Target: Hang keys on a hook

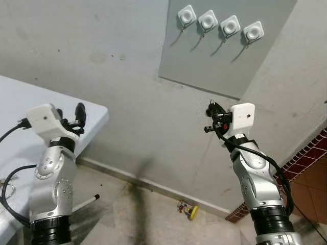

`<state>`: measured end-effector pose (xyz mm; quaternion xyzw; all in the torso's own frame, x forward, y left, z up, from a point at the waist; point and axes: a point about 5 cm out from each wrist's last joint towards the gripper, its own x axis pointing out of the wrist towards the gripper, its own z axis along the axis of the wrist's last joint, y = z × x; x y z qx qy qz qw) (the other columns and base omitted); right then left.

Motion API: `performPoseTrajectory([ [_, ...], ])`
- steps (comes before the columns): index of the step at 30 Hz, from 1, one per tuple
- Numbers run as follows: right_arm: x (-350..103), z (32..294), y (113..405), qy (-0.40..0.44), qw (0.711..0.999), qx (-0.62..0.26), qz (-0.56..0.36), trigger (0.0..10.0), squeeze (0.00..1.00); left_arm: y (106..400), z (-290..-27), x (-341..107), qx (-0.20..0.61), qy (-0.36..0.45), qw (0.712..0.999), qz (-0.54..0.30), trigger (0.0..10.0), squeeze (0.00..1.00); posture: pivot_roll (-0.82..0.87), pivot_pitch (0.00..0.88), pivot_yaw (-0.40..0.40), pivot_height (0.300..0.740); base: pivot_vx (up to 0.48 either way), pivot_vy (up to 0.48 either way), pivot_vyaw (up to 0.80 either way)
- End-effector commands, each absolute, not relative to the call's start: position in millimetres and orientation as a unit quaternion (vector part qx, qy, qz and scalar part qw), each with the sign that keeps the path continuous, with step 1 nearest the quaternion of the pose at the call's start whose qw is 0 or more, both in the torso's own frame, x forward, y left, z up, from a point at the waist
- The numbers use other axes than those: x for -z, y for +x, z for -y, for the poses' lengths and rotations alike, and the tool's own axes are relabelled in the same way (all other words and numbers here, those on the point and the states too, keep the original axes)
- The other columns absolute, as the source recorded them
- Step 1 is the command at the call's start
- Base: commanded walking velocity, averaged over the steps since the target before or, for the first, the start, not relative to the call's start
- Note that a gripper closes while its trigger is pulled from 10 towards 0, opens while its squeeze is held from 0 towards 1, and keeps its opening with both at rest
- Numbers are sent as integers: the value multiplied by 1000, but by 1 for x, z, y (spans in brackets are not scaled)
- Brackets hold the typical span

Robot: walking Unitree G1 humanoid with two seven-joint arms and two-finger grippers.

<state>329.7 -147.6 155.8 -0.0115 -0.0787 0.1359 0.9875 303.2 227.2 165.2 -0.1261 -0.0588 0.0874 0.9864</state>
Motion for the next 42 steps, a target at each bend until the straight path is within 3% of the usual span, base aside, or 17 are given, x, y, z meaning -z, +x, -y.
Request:
performPoseTrajectory([
  [1, -162, 151, 330, -14, 988, -130, 87, 10000, 0, 307, -219, -168, -75, -119, 989, 55, 10000, 0, -188, 68, -105, 740, 0, 0, 0],
  [19, -161, 151, 328, -13, 987, -135, 86, 10000, 0, 306, -217, -171, -70, -124, 988, 64, 10000, 0, -189, 74, -101, 740, 0, 0, 0],
  [42, -162, 147, 328, -7, 986, -143, 87, 10000, 0, 306, -219, -173, -69, -122, 988, 70, 10000, 0, -182, 71, -101, 740, 0, 345, 0],
])
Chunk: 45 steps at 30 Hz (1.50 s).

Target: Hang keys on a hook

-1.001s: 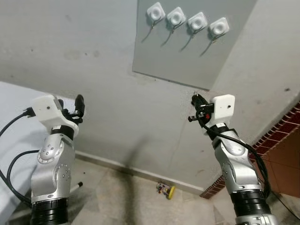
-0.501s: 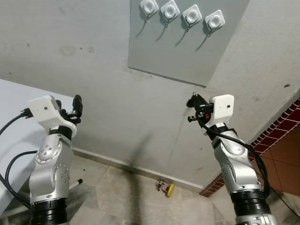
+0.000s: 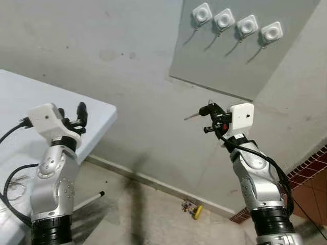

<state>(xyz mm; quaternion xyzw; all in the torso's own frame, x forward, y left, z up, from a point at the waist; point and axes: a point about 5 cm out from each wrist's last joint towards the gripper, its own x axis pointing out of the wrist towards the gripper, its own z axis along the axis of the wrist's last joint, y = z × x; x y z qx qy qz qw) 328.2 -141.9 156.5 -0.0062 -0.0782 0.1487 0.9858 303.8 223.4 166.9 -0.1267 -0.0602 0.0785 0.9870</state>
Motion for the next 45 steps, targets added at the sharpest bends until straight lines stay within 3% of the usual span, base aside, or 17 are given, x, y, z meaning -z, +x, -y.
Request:
performPoseTrajectory([
  [1, -162, 147, 328, -7, 986, -143, 87, 10000, 0, 306, -219, -173, -69, -121, 988, 70, 10000, 0, -182, 71, -101, 740, 0, 356, 0],
  [14, -162, 146, 328, -3, 986, -144, 89, 10000, 0, 307, -216, -177, -61, -79, 993, 69, 10000, 0, -180, 66, -97, 740, 360, 55, 0],
  [30, -162, 140, 328, 1, 982, -164, 91, 10000, 0, 305, -214, -184, -68, -97, 988, 96, 10000, 0, -171, 58, -97, 740, 367, 0, 0],
  [38, -170, 129, 327, 11, 971, -217, 99, 10000, 0, 315, -182, -204, 16, 3, 992, 125, 10000, 0, -169, 58, -103, 740, 0, 0, 0],
  [45, -175, 126, 327, 6, 963, -249, 107, 10000, 0, 321, -168, -211, 55, -15, 990, 126, 10000, 0, -172, 59, -103, 740, 0, 0, 0],
])
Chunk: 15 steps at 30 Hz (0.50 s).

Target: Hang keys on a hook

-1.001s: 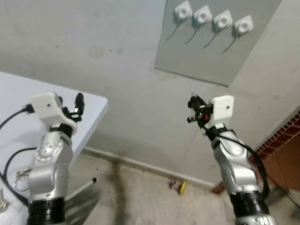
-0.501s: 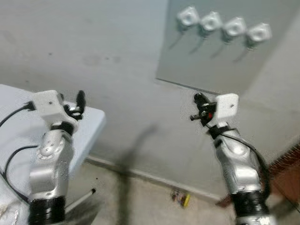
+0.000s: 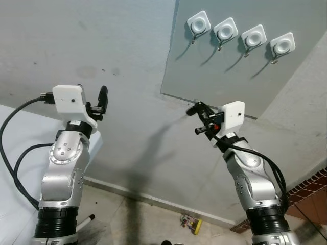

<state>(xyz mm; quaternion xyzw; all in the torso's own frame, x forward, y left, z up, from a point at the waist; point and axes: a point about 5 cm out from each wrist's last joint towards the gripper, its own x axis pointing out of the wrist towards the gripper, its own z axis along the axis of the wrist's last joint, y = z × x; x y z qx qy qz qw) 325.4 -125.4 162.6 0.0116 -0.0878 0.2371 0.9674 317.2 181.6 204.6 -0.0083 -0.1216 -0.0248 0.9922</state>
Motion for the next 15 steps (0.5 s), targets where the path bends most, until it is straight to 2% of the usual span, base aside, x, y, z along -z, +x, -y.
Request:
performPoseTrajectory([
  [1, -176, 126, 326, 6, 962, -252, 108, 10000, 0, 322, -167, -211, 60, -17, 990, 127, 10000, 0, -172, 59, -103, 740, 0, 0, 0],
  [3, -176, 126, 326, 6, 961, -253, 108, 10000, 0, 322, -167, -211, 60, -15, 990, 127, 10000, 0, -172, 59, -103, 740, 0, 0, 0],
  [6, -200, 115, 330, 24, 942, -303, 141, 10000, 0, 327, -144, -227, 138, 25, 981, 132, 10000, 0, -175, 73, -95, 740, 0, 0, 0],
  [15, -228, 97, 339, 57, 923, -336, 181, 10000, 0, 325, -123, -234, 200, 42, 969, 140, 10000, 0, -167, 83, -85, 740, 0, 0, 0],
])
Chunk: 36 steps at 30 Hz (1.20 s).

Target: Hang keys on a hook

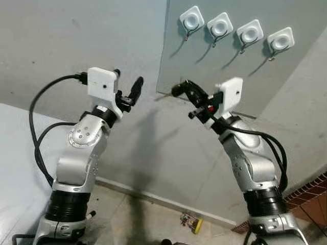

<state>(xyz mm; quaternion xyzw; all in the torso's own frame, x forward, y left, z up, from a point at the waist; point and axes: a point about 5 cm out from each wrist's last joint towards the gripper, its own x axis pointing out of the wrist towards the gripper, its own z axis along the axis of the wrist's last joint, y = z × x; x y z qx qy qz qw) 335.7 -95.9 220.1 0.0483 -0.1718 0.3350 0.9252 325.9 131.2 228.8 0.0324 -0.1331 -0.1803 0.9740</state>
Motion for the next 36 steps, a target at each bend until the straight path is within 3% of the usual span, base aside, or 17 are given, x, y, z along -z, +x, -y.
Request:
performPoseTrajectory([
  [1, -232, 95, 340, 62, 920, -339, 185, 10000, 0, 325, -121, -235, 204, 41, 968, 141, 10000, 0, -167, 83, -85, 740, 0, 0, 0],
  [11, -259, 79, 343, 128, 891, -374, 224, 10000, 0, 319, -110, -253, 248, 36, 953, 173, 10000, 0, -162, 83, -85, 740, 0, 0, 0],
  [19, -270, 82, 345, 197, 879, -367, 233, 10000, 0, 314, -108, -263, 258, 26, 947, 189, 10000, 0, -155, 80, -89, 740, 0, 0, 0],
  [36, -282, 80, 352, 236, 873, -357, 235, 10000, 0, 314, -109, -266, 256, 24, 947, 192, 10000, 0, -142, 65, -99, 740, 0, 0, 0],
])
